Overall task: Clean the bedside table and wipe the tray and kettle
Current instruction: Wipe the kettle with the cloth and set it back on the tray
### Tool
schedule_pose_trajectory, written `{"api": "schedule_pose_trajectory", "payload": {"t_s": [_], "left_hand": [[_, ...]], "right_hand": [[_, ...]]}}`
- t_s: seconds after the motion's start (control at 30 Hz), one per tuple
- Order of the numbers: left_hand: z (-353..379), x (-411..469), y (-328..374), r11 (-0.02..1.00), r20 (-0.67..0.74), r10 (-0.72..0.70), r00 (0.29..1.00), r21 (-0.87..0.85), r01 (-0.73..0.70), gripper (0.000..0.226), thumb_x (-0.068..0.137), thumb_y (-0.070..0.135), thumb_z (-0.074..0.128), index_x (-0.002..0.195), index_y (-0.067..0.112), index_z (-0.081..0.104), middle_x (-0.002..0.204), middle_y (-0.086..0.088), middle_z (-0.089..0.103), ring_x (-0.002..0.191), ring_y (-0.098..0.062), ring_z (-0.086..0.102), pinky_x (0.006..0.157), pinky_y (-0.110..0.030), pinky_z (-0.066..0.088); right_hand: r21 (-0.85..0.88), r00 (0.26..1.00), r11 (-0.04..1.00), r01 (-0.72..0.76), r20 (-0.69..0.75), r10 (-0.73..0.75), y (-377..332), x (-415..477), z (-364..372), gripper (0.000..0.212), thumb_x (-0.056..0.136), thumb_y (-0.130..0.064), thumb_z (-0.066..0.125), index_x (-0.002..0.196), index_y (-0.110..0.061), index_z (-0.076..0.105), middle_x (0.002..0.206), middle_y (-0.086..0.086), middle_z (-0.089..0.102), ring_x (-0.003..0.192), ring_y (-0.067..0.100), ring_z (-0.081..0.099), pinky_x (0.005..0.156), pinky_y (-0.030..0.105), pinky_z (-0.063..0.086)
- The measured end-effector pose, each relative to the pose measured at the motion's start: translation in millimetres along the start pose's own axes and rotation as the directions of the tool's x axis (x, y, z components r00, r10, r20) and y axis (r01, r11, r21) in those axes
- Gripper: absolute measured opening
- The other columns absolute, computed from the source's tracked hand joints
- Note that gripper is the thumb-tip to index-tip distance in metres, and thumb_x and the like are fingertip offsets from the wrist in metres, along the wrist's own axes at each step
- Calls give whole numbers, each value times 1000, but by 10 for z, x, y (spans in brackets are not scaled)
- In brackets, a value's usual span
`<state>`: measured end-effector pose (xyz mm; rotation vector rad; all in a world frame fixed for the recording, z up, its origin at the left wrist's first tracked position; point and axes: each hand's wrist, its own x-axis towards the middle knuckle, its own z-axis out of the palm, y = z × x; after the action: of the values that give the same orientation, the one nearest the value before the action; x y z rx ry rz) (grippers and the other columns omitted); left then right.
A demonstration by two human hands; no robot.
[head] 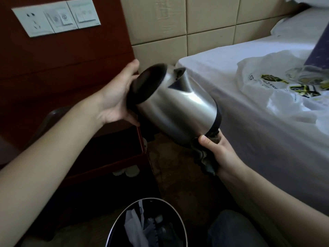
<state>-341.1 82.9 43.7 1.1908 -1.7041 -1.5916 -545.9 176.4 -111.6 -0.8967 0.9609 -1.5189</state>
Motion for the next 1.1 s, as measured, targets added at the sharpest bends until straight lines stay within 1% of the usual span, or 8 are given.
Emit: {"api": "schedule_pose_trajectory", "payload": {"t_s": [0.17, 0.3, 0.4, 0.53, 0.63, 0.8, 0.93, 1.1], "left_hand": [[11, 9, -100, 999, -33, -24, 999, -26, 23, 72, 71, 75, 39, 130, 35, 50, 126, -3, 62, 115, -30, 58, 92, -69, 38], [-15, 86, -122, 988, -205, -105, 973, -130, 80, 57, 80, 75, 37, 101, 25, 54, 89, 1, 62, 82, -20, 61, 75, -48, 49], [-14, 162, -210, 965, -302, -197, 933, -227, 130, 54, 80, 70, 49, 95, 19, 60, 82, -2, 67, 74, -20, 66, 69, -37, 51], [-41, 230, -338, 920, -215, -236, 948, -364, 146, 50, 83, 67, 49, 86, 20, 67, 74, -4, 74, 68, -19, 71, 69, -33, 58], [-70, 250, -301, 921, -206, -290, 934, -324, 215, 53, 78, 70, 50, 93, 21, 66, 85, -7, 73, 82, -27, 67, 85, -45, 50], [16, 230, -275, 926, -233, -177, 956, -369, 81, 27, 88, 30, 54, 63, 18, 50, 47, 2, 52, 43, -14, 55, 50, -15, 48], [13, 191, -270, 943, -301, -139, 943, -332, 32, 22, 84, 40, 59, 72, 21, 60, 58, 1, 61, 52, -14, 61, 55, -17, 51], [-54, 174, -338, 941, -356, -150, 922, -337, 23, 24, 84, 40, 57, 69, 22, 57, 62, 3, 59, 55, -14, 59, 59, -17, 47]], "right_hand": [[-99, 994, 989, 109, 9, -108, 20, 58, 11, 47, 63, -11, 68, 103, -32, 56, 86, -6, 70, 74, 9, 66, 58, 22, 53], [-260, 982, 949, 180, -11, -189, 132, 91, -19, 57, 57, -15, 75, 108, -30, 56, 103, -12, 68, 102, 6, 61, 88, 27, 50], [-358, 972, 909, 215, -12, -235, 180, 95, -34, 60, 61, -11, 77, 113, -28, 54, 112, -11, 62, 106, 0, 57, 92, 23, 46], [-395, 962, 881, 263, 34, -272, 144, 82, -23, 56, 67, -1, 75, 111, -27, 52, 109, -14, 60, 99, -9, 57, 85, 12, 45], [-379, 963, 887, 265, 53, -265, 144, 43, -49, 57, 61, -17, 80, 111, -27, 54, 101, -16, 66, 98, -8, 59, 81, 9, 45], [-408, 975, 886, 221, 77, -208, 135, -18, -95, 79, 42, -63, 79, 110, -34, 51, 102, -23, 66, 99, -11, 58, 80, 7, 43], [-421, 975, 880, 221, 86, -204, -10, -34, -182, 106, 42, -68, 77, 130, -21, 43, 119, -15, 55, 100, -17, 54, 79, 5, 42], [-466, 790, 775, 426, -226, -570, -262, -98, -92, 58, 67, -51, 74, 113, -30, 45, 110, -2, 55, 99, 12, 58, 87, 36, 49]]}}
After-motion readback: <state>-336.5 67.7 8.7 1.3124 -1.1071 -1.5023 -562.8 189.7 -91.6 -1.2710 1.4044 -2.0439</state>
